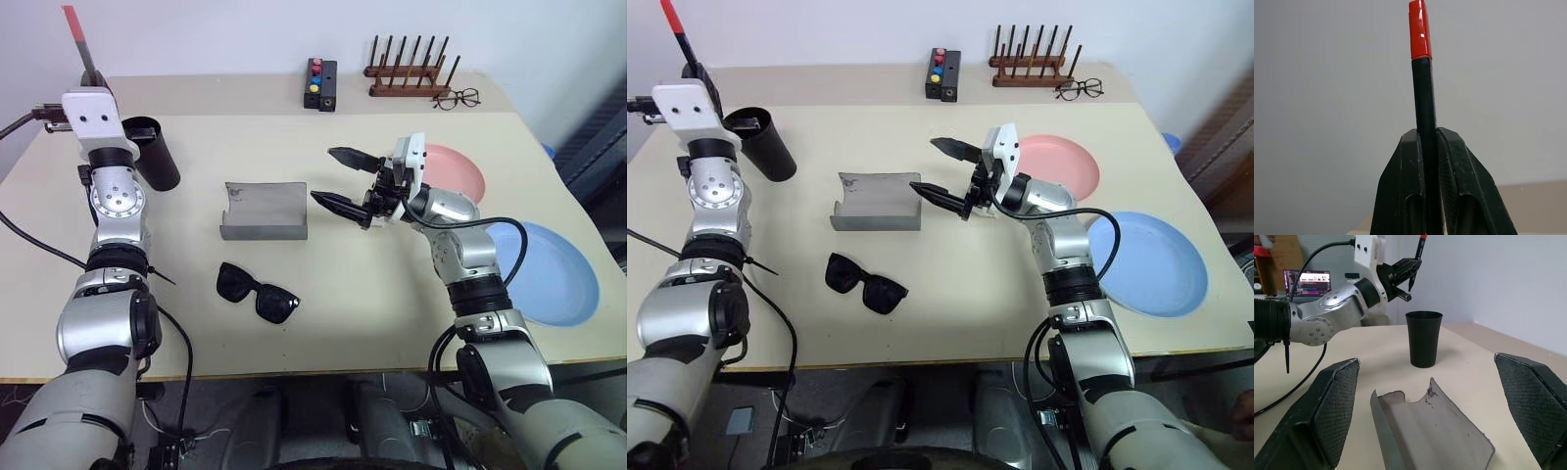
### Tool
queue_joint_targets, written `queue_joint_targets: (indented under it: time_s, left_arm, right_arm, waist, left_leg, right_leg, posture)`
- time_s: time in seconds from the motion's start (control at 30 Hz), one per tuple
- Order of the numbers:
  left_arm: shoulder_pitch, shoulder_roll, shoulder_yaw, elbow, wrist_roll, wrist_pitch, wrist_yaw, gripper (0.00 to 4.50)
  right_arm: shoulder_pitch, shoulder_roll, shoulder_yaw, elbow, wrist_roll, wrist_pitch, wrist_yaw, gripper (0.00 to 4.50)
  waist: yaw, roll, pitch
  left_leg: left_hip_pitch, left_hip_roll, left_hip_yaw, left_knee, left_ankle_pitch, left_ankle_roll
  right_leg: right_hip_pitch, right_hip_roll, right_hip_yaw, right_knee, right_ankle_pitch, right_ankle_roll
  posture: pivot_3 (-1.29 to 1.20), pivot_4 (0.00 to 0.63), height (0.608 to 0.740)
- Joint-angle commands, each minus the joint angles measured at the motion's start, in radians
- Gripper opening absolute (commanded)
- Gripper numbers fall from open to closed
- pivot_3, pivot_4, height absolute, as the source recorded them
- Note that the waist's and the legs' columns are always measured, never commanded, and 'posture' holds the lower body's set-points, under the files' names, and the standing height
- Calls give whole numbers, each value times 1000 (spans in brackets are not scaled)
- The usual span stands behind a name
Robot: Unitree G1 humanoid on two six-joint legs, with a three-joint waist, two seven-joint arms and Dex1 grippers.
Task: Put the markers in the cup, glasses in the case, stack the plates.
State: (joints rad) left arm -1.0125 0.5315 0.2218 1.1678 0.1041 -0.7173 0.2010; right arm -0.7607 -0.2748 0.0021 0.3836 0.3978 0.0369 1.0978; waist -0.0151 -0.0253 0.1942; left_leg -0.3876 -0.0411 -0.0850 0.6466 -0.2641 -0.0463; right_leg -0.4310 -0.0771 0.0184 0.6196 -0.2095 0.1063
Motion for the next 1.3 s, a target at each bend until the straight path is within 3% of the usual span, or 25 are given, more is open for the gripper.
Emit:
queue_joint_targets:
  time_s: [0.03,1.1,1.13,1.2,1.3]
  left_arm:
    - [-38,20,-18,15,21,-39,19,73]
    - [-60,48,-55,76,59,-28,82,73]
    - [-59,48,-54,76,59,-28,82,940]
    - [-57,47,-54,76,60,-27,83,1720]
    - [-54,45,-55,75,60,-29,82,3287]
  right_arm:
    - [0,-2,-15,-61,19,-2,-7,4500]
    - [53,-26,-22,-144,31,41,-45,4500]
    - [55,-26,-22,-147,32,42,-47,4500]
    - [59,-27,-23,-154,33,45,-50,4500]
    - [63,-30,-25,-159,35,48,-53,4500]
  waist:
    - [0,0,0]
    - [-1,0,0]
    - [-1,0,0]
    - [-1,0,0]
    - [-1,0,0]
  left_leg:
    - [0,0,0,0,0,0]
    - [0,0,0,1,0,0]
    - [0,0,0,1,0,0]
    - [0,0,0,2,0,0]
    - [0,0,0,2,0,0]
  right_leg:
    - [0,0,0,0,0,0]
    - [-1,0,0,4,0,0]
    - [-1,0,0,4,0,0]
    - [-1,0,0,5,0,0]
    - [-1,0,0,6,0,0]
  posture:
    - [0,150,740]
    - [0,150,740]
    - [0,150,740]
    - [0,150,740]
    - [0,150,740]
